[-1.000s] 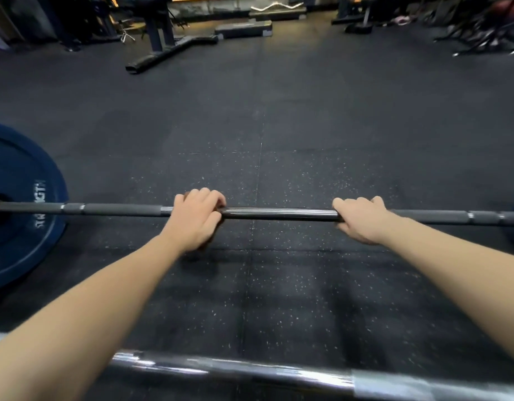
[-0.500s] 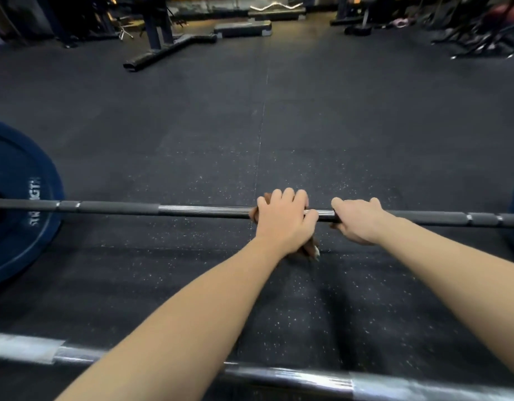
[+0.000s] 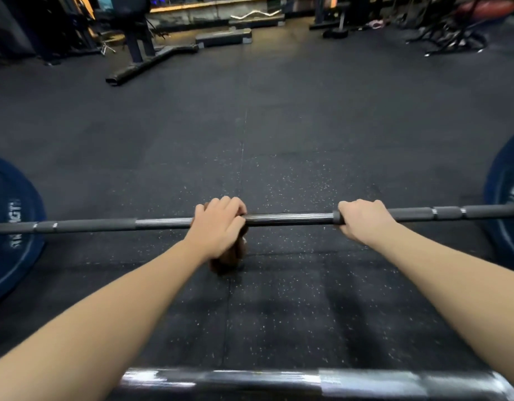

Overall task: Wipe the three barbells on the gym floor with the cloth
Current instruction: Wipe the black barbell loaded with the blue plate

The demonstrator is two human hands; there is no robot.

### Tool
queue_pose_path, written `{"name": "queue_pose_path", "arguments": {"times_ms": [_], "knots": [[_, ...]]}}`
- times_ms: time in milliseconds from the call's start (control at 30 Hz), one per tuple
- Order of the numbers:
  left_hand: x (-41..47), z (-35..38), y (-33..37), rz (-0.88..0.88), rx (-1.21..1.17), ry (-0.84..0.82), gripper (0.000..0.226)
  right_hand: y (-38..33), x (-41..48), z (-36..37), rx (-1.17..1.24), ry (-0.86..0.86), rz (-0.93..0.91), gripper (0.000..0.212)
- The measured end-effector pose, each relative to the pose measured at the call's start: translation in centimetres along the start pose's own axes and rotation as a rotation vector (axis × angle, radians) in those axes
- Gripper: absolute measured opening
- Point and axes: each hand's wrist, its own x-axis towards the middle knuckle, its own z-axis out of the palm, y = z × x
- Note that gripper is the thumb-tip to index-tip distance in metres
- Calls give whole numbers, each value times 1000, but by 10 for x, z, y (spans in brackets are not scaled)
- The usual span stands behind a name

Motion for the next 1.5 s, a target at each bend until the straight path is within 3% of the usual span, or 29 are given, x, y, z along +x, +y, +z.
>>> {"name": "queue_pose_path", "arguments": {"times_ms": [133,433,667,967,1200,1367,1500], "knots": [[7,4,35,-146,-2,4,15,-1,1,1,-22,7,13,18],[29,36,151,-7,-38,-31,30,2,1,2,0,18,-23,18],[27,18,114,204,-63,-137,35,7,-3,3,0,86,-79,19],[6,1,53,102,-25,-79,45,4,-4,2,6,71,-74,16],[13,20,97,-52,18,-5,23,5,-5,4,14,74,-38,12],[28,32,166,-5,1,-71,33,4,-6,4,-11,84,-47,15],[29,32,174,40,-32,-90,51,8,-3,3,-11,44,-64,11]]}}
